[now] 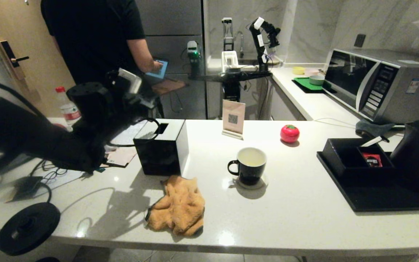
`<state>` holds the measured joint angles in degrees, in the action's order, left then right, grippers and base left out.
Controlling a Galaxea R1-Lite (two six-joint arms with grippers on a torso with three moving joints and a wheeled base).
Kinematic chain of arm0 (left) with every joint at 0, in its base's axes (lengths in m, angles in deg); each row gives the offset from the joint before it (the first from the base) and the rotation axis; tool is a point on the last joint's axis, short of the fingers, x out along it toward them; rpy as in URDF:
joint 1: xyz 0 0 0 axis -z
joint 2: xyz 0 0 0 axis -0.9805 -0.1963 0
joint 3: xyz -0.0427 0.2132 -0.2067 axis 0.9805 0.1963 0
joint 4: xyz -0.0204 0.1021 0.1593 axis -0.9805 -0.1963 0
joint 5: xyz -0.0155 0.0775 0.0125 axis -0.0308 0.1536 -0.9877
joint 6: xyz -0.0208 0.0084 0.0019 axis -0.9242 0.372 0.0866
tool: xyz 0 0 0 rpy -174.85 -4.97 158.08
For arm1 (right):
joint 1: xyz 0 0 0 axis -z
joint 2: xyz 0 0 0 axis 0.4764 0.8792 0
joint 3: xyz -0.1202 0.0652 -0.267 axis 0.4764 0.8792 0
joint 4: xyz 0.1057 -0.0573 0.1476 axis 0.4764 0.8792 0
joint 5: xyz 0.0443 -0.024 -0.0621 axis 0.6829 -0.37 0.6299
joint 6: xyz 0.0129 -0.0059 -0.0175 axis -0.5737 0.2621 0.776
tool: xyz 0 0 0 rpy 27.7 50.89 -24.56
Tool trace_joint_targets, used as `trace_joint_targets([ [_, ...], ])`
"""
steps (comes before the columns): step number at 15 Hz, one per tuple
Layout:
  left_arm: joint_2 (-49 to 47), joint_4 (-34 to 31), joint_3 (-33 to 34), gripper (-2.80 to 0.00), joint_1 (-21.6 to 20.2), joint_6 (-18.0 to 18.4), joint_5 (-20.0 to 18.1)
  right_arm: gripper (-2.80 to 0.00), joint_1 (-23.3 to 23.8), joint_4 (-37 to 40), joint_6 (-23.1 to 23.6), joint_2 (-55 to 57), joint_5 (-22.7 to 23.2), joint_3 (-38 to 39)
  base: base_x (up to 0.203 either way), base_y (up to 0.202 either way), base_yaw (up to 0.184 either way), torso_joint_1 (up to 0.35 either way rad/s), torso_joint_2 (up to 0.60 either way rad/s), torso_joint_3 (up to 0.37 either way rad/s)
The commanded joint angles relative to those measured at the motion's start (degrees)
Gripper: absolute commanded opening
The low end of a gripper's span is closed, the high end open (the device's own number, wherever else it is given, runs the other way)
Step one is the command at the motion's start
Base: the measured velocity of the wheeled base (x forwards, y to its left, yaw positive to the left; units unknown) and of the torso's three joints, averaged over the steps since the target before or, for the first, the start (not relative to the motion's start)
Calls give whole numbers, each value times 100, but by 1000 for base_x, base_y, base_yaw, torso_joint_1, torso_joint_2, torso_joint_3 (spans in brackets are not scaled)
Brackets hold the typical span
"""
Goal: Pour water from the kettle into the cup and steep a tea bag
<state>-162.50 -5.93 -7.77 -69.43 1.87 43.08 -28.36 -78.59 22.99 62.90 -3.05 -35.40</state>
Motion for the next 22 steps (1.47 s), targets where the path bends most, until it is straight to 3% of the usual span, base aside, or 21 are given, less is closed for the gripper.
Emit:
trace_joint_targets([
  [1,20,76,6,-280,196,5,296,-280,-1,-2,2,-2,-2,0,0,0,0,0,0,0],
  [4,221,84,61,-280,235,3,429,-280,-1,-2,2,-2,-2,0,0,0,0,0,0,0],
  [6,518,86,450,-280,227,-5,454,-280,-1,-2,-2,-2,-2,0,0,0,0,0,0,0],
  [10,1729,86,2072,-280,218,-168,742,-280,-1,-2,2,-2,-2,0,0,0,0,0,0,0],
  [17,4164,74,5487,-280,193,-592,884,-280,-1,-2,2,-2,-2,0,0,0,0,0,0,0],
  [20,4905,12,6313,-280,190,-653,1043,-280,-1,-2,2,-2,-2,0,0,0,0,0,0,0],
  [22,5423,-561,6386,-280,191,-856,1102,-280,-1,-2,2,-2,-2,0,0,0,0,0,0,0],
])
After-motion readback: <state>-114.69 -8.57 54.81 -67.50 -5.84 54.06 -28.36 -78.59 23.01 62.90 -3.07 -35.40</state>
